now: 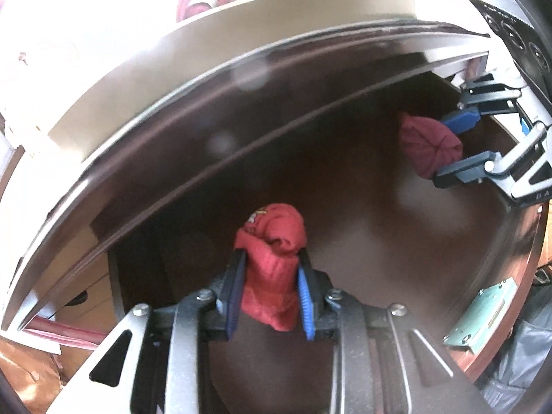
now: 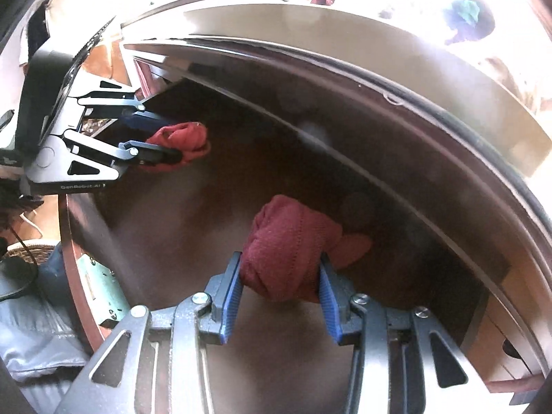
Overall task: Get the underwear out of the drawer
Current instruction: 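Lift the red and dark red socks up out of the drawer with both tools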
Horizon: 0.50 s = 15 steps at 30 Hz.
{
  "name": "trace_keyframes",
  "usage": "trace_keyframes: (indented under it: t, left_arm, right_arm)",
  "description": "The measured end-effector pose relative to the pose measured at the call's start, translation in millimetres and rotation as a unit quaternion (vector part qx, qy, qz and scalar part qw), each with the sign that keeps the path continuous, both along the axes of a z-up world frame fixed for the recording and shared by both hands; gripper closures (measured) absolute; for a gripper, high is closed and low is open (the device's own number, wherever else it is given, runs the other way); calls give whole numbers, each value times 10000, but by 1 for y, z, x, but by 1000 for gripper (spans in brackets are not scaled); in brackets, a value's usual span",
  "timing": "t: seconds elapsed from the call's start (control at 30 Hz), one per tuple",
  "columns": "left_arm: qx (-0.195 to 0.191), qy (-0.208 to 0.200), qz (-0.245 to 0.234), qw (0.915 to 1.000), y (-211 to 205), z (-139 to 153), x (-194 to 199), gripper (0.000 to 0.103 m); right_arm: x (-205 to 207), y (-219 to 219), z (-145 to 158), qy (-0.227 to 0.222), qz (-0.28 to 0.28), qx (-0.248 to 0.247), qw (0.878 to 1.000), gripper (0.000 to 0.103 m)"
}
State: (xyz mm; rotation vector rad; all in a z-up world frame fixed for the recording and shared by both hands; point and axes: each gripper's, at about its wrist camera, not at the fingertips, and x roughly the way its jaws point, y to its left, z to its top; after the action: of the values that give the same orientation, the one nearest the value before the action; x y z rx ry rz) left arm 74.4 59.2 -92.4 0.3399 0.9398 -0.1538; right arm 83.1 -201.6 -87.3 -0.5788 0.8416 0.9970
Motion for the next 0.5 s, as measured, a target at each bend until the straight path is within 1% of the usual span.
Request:
trace_keyframes:
  t: [0.07, 0.1, 0.13, 0.23, 0.3, 0.5]
  left_arm:
    - [-130, -56, 49, 9999, 0, 7, -1, 77]
    - [-197, -67, 70, 9998, 2, 8, -2, 77]
    - [-224, -102, 100, 9996, 3, 9, -3, 77]
    - [-274, -215, 195, 9992, 11, 11, -7, 77]
    - [-312, -276, 239, 9988, 14, 9, -11, 77]
    - [-402, -462, 380, 9974, 24, 14, -22, 77]
  right_arm:
    - [1, -1, 2, -20, 4, 41, 10000, 60]
    - [10, -4, -6, -12, 13, 69, 10000, 60]
    - [10, -12, -5, -22, 5, 101, 9999, 60]
    - [12, -17, -3, -11, -31, 222, 9997, 60]
    - [11, -35, 3, -15, -71, 315, 9995, 60]
    - [13, -37, 9, -79, -131, 449, 9989, 60]
